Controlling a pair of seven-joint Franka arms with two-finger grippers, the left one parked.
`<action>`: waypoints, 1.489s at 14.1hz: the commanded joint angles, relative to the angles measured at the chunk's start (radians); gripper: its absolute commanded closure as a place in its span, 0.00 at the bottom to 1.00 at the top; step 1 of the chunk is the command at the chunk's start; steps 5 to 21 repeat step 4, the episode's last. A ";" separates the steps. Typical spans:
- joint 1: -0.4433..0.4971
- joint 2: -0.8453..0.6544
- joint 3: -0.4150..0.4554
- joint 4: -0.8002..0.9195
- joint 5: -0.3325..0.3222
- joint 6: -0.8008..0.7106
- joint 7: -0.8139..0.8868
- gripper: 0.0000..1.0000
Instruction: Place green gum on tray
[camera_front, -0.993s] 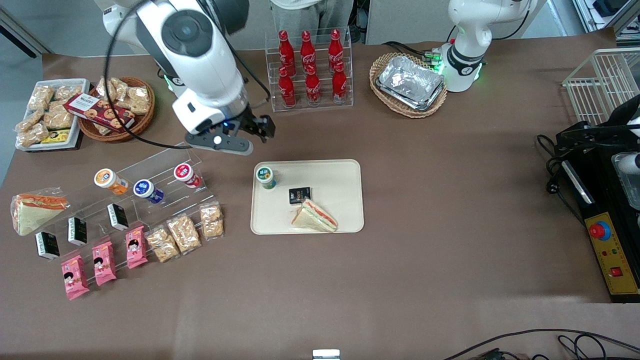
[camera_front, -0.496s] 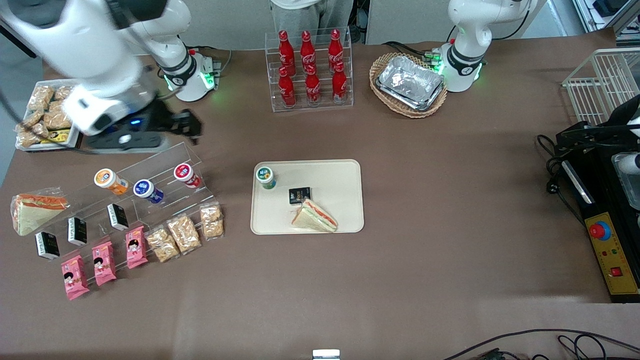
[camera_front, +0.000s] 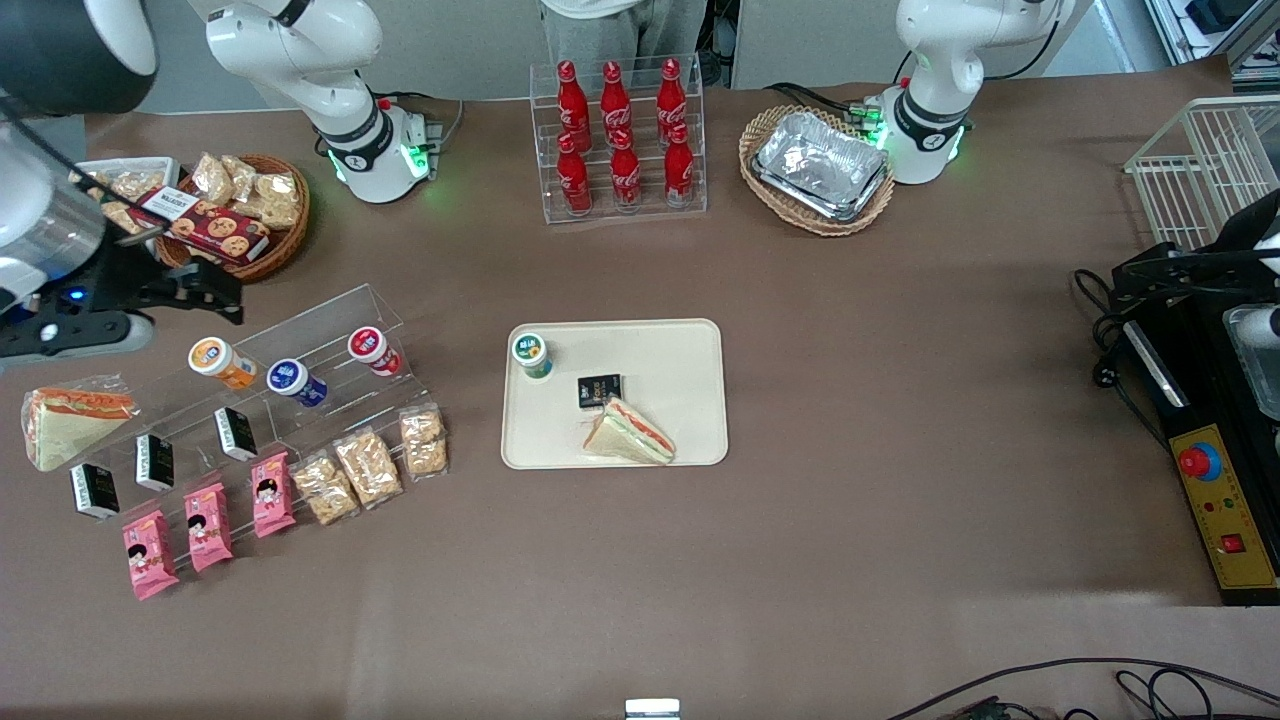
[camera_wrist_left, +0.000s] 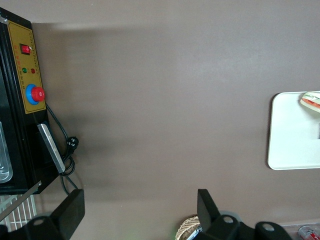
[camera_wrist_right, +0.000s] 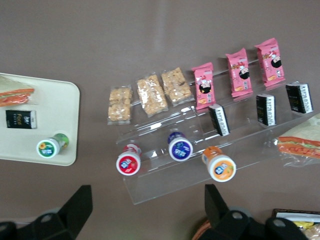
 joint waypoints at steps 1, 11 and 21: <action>-0.005 -0.003 -0.050 -0.013 0.023 0.021 -0.100 0.00; -0.037 0.002 -0.046 -0.012 0.047 0.014 -0.097 0.00; -0.037 0.002 -0.046 -0.012 0.047 0.014 -0.097 0.00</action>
